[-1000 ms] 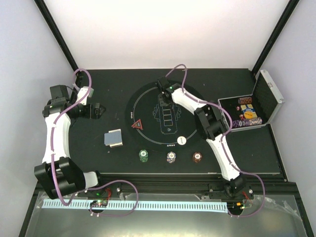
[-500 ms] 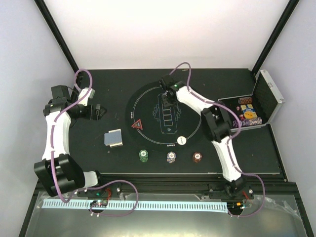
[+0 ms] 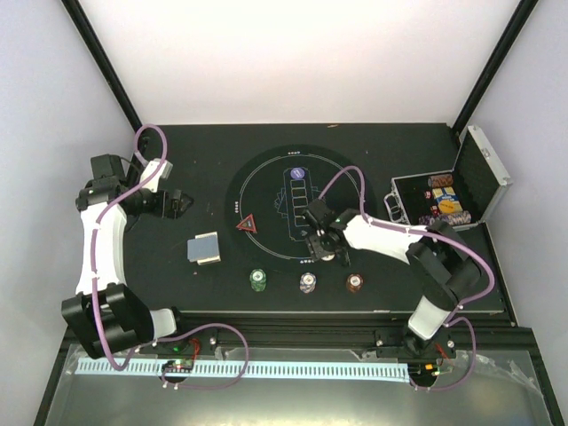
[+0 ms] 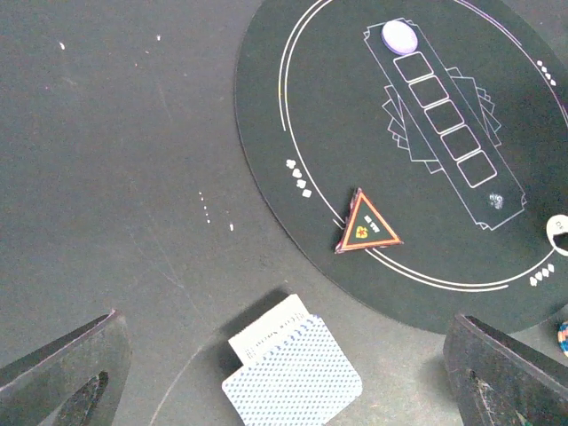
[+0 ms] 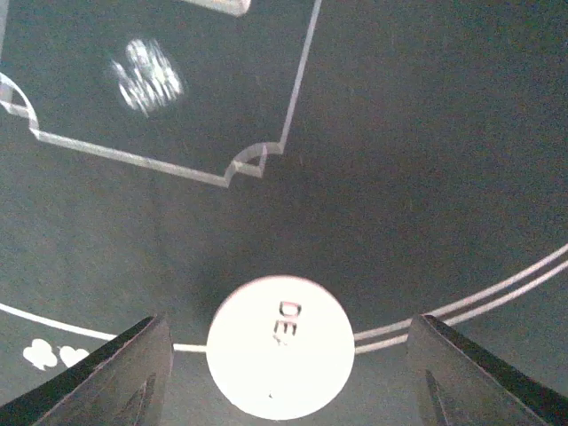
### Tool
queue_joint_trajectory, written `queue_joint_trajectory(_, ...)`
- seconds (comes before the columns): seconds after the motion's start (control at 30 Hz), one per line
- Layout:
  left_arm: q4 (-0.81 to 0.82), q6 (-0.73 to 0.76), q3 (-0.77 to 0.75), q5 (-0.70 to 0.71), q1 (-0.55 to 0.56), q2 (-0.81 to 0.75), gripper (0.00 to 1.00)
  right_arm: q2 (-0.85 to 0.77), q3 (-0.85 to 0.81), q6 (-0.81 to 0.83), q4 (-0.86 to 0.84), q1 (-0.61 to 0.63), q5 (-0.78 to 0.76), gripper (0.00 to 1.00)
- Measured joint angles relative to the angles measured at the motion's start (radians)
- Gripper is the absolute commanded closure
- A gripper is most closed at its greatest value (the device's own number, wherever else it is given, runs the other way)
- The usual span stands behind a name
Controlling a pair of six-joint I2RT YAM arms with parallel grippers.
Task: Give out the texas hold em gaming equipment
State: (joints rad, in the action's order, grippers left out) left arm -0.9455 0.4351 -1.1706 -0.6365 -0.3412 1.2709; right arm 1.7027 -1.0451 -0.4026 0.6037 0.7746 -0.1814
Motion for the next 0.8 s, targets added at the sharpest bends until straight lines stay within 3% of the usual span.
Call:
queue_joint_trajectory(0.17,-0.009,0.007,0.000,-0.001,0.000,-0.013,0.01,-0.028,0.091,-0.034,-0.016,0.016,0.001,0.29)
queue_joint_trajectory(0.47,-0.012,0.007,0.000,-0.007,0.000,-0.028,0.01,-0.027,0.096,-0.053,-0.068,0.017,0.008,0.41)
queue_joint_trajectory(0.8,-0.012,0.007,0.000,-0.008,0.000,-0.028,0.01,-0.013,0.122,-0.062,-0.086,0.017,-0.011,0.45)
